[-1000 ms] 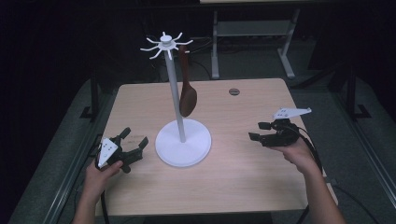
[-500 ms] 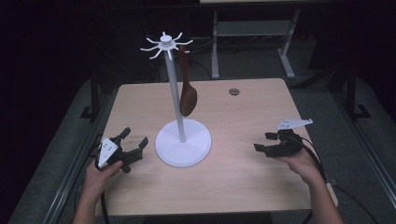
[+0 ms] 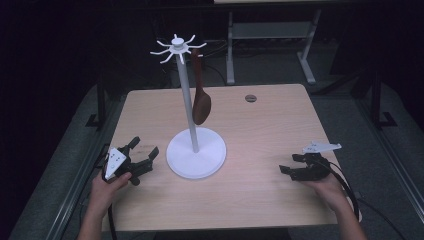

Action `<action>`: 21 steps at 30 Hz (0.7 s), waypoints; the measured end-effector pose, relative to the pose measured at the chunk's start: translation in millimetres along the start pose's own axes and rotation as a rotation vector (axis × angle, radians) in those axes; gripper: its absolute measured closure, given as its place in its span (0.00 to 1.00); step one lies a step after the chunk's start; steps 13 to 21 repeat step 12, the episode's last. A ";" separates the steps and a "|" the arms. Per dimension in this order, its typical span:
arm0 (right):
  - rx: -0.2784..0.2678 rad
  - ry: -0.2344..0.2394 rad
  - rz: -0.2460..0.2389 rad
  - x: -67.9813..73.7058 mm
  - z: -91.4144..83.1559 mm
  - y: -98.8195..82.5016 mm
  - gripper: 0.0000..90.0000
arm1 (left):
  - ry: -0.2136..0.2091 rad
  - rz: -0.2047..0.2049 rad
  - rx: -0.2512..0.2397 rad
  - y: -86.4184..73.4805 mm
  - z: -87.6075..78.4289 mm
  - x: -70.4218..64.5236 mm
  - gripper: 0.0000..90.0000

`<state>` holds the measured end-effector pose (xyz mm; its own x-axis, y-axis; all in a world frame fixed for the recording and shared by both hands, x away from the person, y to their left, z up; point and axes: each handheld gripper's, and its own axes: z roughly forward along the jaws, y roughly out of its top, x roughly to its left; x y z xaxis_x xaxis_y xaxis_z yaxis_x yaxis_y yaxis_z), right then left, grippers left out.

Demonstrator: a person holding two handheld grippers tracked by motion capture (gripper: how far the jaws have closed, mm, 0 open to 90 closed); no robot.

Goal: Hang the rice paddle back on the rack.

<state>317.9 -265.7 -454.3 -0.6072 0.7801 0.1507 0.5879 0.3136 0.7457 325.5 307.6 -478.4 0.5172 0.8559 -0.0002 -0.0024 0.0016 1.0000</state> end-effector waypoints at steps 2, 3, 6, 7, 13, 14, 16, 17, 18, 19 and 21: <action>0.014 -0.004 -0.011 -0.9 4.1 0.4 0.28 | 0.000 0.003 0.000 0.0 0.1 0.0 0.15; 0.019 -0.007 -0.015 -1.0 5.5 0.5 0.28 | 0.001 0.003 0.002 0.0 0.0 0.0 0.15; 0.032 -0.005 -0.016 -0.6 7.6 -0.2 0.28 | 0.000 0.002 0.001 0.0 0.1 0.0 0.15; 0.032 -0.005 -0.016 -0.6 7.6 -0.2 0.28 | 0.000 0.002 0.001 0.0 0.1 0.0 0.15; 0.029 0.001 -0.005 -2.1 6.5 -1.2 0.28 | 0.000 0.003 0.002 0.0 0.1 0.0 0.15; 0.029 0.001 -0.005 -2.1 6.5 -1.2 0.28 | 0.000 0.003 0.002 0.0 0.1 0.0 0.15; 0.029 0.001 -0.005 -2.1 6.5 -1.2 0.28 | 0.000 0.003 0.002 0.0 0.1 0.0 0.15; 0.029 0.001 -0.005 -2.1 6.5 -1.2 0.28 | 0.000 0.003 0.002 0.0 0.1 0.0 0.15; 0.029 0.001 -0.005 -2.1 6.5 -1.2 0.28 | 0.000 0.003 0.002 0.0 0.1 0.0 0.15; 0.029 0.001 -0.005 -2.1 6.5 -1.2 0.28 | 0.000 0.003 0.002 0.0 0.1 0.0 0.15; 0.029 0.001 -0.005 -2.1 6.5 -1.2 0.28 | 0.000 0.003 0.002 0.0 0.1 0.0 0.15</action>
